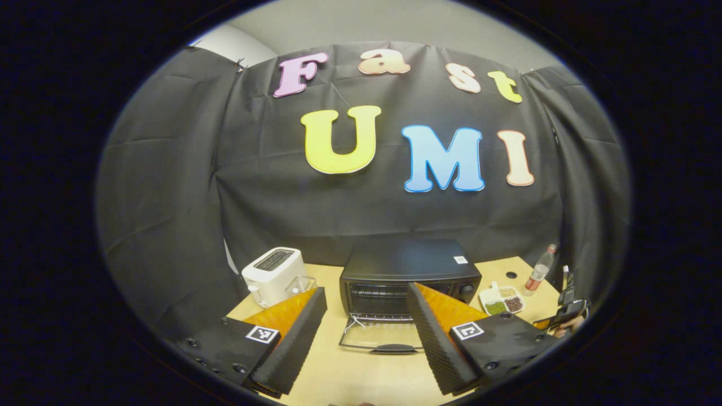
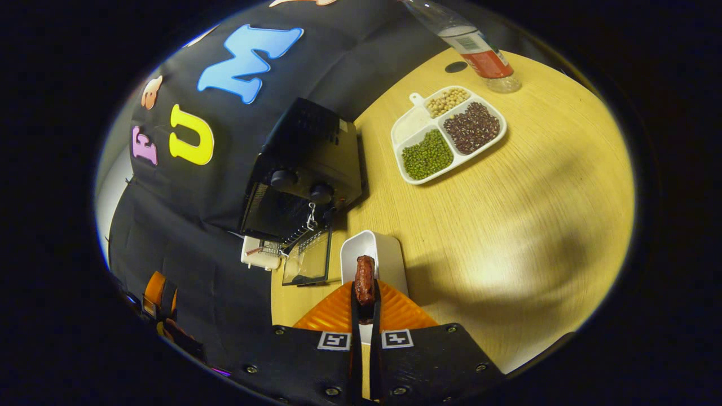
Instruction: Open the electric oven with the left hand, put the food in, and close the electric oven.
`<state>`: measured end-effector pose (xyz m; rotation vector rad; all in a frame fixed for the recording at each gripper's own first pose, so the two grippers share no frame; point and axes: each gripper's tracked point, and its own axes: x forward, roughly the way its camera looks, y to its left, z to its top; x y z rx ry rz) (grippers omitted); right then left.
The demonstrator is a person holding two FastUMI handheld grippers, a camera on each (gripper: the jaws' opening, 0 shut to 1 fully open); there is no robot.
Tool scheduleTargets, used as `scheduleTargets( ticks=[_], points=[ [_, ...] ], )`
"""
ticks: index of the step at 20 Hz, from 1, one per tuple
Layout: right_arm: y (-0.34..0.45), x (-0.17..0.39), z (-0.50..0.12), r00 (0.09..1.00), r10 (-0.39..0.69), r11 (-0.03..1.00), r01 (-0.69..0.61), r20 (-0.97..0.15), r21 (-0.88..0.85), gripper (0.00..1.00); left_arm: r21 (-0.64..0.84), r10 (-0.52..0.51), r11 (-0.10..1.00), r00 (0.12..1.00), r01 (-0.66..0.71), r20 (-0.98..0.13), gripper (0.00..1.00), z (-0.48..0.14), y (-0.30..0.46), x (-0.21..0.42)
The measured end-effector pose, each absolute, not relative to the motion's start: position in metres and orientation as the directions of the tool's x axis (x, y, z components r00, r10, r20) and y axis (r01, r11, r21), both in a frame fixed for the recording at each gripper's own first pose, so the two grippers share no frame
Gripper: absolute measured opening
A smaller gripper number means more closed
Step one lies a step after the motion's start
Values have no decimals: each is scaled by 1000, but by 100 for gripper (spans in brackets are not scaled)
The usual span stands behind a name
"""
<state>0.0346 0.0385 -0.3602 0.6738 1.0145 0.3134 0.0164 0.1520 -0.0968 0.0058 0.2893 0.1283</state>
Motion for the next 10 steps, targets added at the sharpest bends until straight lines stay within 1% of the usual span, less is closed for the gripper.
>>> scheduleTargets(
  ticks=[3,5,9,10],
  points=[
    [45,32,-343,526,528,771,31,-667,636,6,13,102,995,959,-102,-264,91,-89,151,17],
    [50,32,-327,548,533,760,26,-645,650,6,-5,99,995,970,-103,-220,100,-75,153,19],
    [60,36,-292,635,517,747,-7,-574,665,6,-43,46,998,986,-53,-159,100,-54,151,21],
    [64,37,-281,650,518,740,-16,-555,672,6,-47,38,998,988,-45,-151,98,-51,153,22]
  ],
)
